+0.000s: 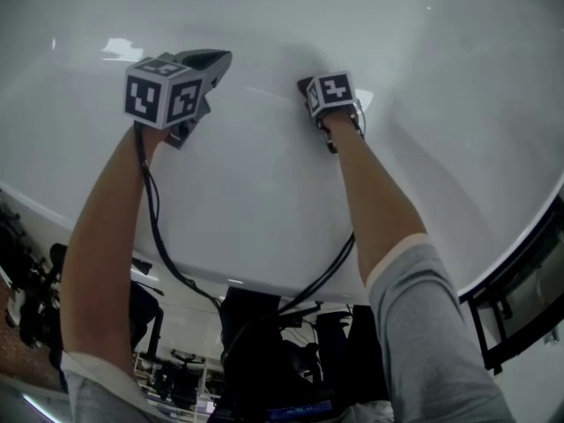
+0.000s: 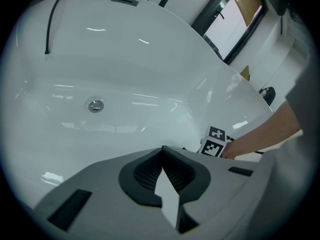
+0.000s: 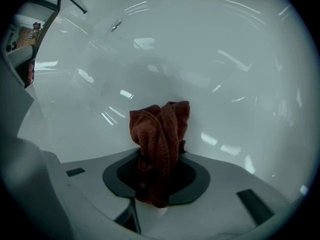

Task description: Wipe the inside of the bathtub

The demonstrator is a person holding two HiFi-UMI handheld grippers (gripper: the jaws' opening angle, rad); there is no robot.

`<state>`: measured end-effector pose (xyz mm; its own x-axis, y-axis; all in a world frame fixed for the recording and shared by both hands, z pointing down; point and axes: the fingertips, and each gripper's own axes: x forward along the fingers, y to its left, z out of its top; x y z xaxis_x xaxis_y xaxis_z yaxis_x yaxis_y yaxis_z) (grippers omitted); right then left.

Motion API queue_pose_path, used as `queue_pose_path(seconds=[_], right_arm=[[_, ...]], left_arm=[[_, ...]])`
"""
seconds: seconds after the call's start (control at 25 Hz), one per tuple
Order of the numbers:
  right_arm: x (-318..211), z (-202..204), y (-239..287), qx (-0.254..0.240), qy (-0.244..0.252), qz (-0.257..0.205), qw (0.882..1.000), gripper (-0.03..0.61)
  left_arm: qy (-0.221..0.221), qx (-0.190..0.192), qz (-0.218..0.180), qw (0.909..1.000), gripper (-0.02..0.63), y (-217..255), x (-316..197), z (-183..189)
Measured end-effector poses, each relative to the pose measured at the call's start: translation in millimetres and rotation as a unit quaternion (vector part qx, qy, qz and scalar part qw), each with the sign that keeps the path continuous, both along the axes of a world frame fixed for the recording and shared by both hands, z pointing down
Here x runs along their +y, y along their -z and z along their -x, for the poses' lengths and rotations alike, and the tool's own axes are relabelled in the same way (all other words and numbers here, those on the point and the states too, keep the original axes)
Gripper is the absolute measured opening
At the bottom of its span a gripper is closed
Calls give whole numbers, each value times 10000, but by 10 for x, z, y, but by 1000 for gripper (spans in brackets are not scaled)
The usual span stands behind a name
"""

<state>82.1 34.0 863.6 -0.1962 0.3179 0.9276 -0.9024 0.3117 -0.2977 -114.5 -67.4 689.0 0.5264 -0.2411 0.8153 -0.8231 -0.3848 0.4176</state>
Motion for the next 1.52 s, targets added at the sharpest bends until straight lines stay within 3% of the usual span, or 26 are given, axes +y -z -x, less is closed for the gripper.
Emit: queue_pose_path(seconds=[0.16, 0.32, 0.36, 0.44, 0.56, 0.72, 0.88, 0.96, 1.16, 1.4, 1.52], right_arm=[[35, 469, 34, -484, -108, 95, 9987, 120], [-39, 1279, 104, -1522, -267, 206, 9878, 121], [-36, 1478, 117, -1703, -214, 241, 9849, 121], [-48, 1696, 125, -1778, 379, 244, 9830, 121], [-9, 1607, 144, -1774, 888, 598, 9783, 121], [176, 945, 139, -1577, 717, 1244, 9770, 121], [305, 172, 120, -1066, 557, 1408, 9827, 121], [332, 42, 152, -986, 415, 1403, 9843, 121], [318, 435, 379, -1303, 960, 1316, 9780, 120], [281, 1374, 950, -2502, 687, 1270, 9574, 118], [285, 1393, 1048, -2479, 1019, 1034, 9578, 120]], left_arm=[[26, -32, 52, 10000, 8, -18, 68, 67], [-24, -97, 28, 9999, 8, -38, 85, 116], [-29, -91, 44, 9999, 8, -45, 105, 117], [-51, -112, 43, 9999, 8, -58, 109, 125], [-9, -107, 25, 9999, 8, -31, 62, 124], [54, 13, -10, 10000, 8, 69, 2, 67], [83, 102, -100, 9999, 8, 170, -75, 31], [106, 149, -138, 9997, 8, 225, -105, -15], [183, 260, -226, 9992, 8, 391, -112, -103], [375, 239, -320, 9985, 8, 558, -45, 34], [468, 275, -348, 9979, 8, 657, -45, 22]])
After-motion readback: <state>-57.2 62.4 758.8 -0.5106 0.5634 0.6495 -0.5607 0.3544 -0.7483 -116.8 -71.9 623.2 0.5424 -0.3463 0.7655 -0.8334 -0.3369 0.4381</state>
